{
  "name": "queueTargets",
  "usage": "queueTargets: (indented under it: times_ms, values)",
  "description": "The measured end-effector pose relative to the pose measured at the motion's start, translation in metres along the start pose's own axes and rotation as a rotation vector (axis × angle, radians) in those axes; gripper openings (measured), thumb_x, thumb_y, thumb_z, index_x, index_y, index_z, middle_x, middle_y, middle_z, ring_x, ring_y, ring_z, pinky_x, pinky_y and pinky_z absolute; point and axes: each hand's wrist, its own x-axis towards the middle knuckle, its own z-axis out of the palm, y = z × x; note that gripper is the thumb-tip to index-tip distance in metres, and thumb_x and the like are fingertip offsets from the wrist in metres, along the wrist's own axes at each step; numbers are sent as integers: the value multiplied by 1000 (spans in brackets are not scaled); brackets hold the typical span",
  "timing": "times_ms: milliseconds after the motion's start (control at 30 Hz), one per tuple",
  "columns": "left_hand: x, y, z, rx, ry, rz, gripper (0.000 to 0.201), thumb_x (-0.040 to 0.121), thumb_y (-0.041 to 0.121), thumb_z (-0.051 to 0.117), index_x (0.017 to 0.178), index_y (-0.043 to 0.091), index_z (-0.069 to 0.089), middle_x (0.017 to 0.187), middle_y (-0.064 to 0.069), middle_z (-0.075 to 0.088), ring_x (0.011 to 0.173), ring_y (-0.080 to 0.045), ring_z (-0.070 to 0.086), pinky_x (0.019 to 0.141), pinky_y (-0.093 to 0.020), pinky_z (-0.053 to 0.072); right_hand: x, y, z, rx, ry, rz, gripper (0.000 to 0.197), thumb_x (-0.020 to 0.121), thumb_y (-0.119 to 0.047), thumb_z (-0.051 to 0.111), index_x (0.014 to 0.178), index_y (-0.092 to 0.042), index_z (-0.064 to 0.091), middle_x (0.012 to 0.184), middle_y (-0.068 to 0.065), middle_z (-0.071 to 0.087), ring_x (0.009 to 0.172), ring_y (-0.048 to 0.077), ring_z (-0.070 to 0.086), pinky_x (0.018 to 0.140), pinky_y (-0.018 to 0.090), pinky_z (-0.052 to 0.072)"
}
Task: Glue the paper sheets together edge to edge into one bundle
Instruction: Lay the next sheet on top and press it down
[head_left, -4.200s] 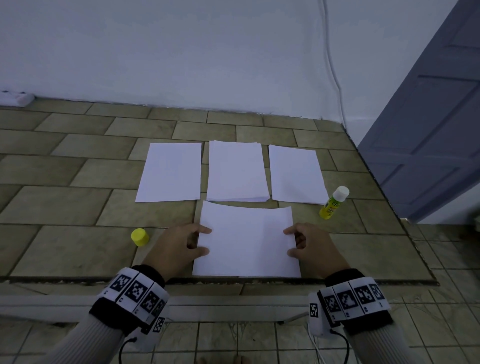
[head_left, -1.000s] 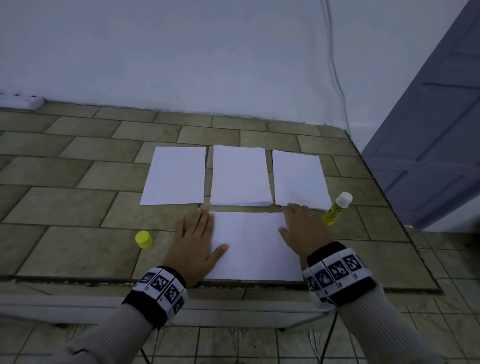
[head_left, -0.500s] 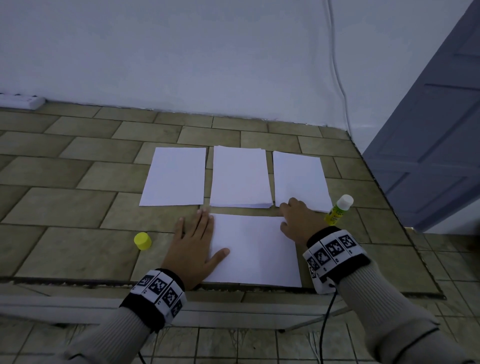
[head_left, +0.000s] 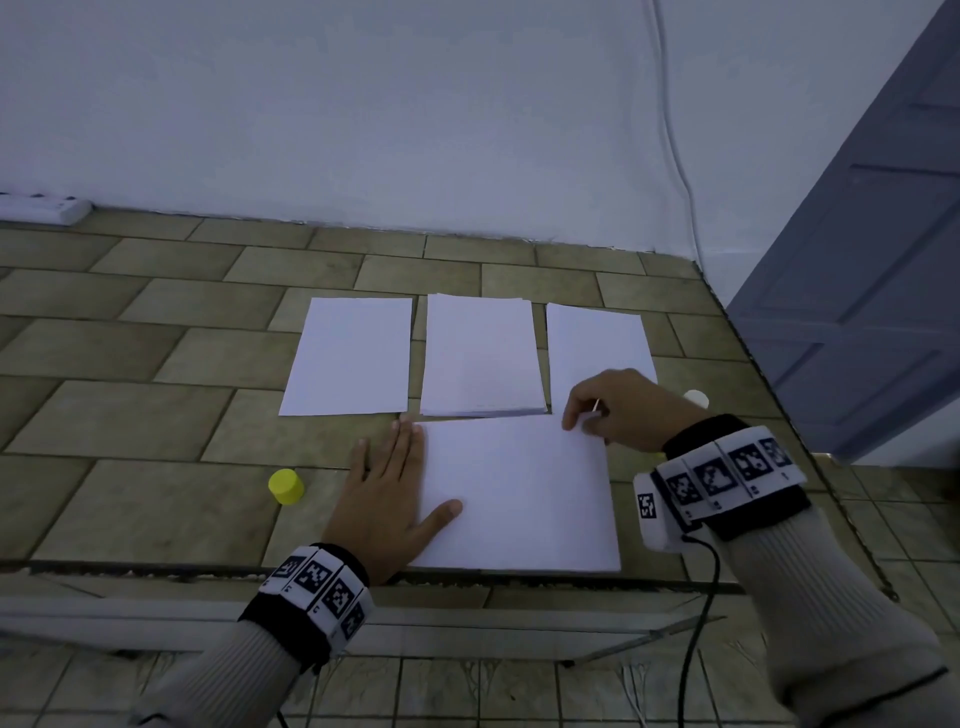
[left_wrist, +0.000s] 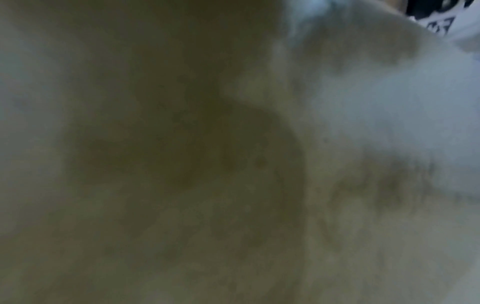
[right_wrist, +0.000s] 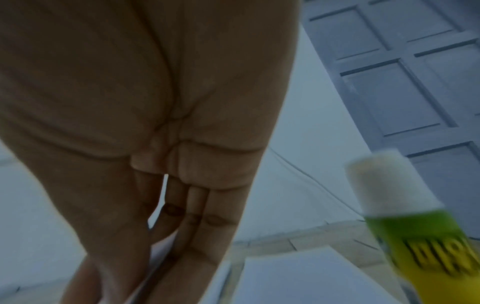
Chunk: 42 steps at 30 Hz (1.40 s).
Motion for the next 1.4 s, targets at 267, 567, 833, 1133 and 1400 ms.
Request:
queueTargets:
  times_ms: [267, 567, 833, 1133, 1400]
  values:
    - [-2, -2, 2, -78, 52, -3, 101, 81, 81, -8, 148, 7, -22, 160, -9, -14, 147, -16, -16, 120, -43, -10, -3, 13, -44, 341, 323, 108, 16, 85, 0, 64, 94, -13, 68, 84, -3, 61, 62, 15, 70, 63, 19, 52]
    - [-3, 1, -2, -50, 27, -12, 107, 75, 82, -16, 152, 8, -15, 160, -5, -17, 147, -14, -17, 120, -42, -12, 62, 2, 27, 863, 455, 310, 20, 81, 9, 67, 98, 1, 61, 74, 5, 46, 62, 21, 63, 76, 41, 60]
    - [-3, 1, -2, -48, 33, -8, 105, 77, 80, -14, 154, 8, -9, 161, -3, -14, 147, -13, -17, 119, -42, -11, 81, 1, 55, 548, 412, 343, 30, 80, -3, 69, 110, -2, 65, 89, 12, 62, 72, 21, 64, 69, 23, 53]
    - [-4, 1, -4, -36, 23, -14, 106, 76, 80, -15, 154, 9, -6, 160, -3, -13, 147, -13, -16, 120, -44, -9, 91, -3, 57, 355, 385, 357, 36, 81, -10, 72, 114, -3, 62, 112, 15, 63, 99, 24, 59, 76, 17, 39]
    - [-4, 2, -4, -45, 31, -17, 107, 77, 80, -15, 155, 9, -2, 162, -3, -9, 147, -12, -14, 120, -43, -9, 95, -4, 63, 260, 374, 409, 34, 82, -13, 71, 114, -4, 61, 117, 13, 62, 108, 25, 58, 79, 23, 41]
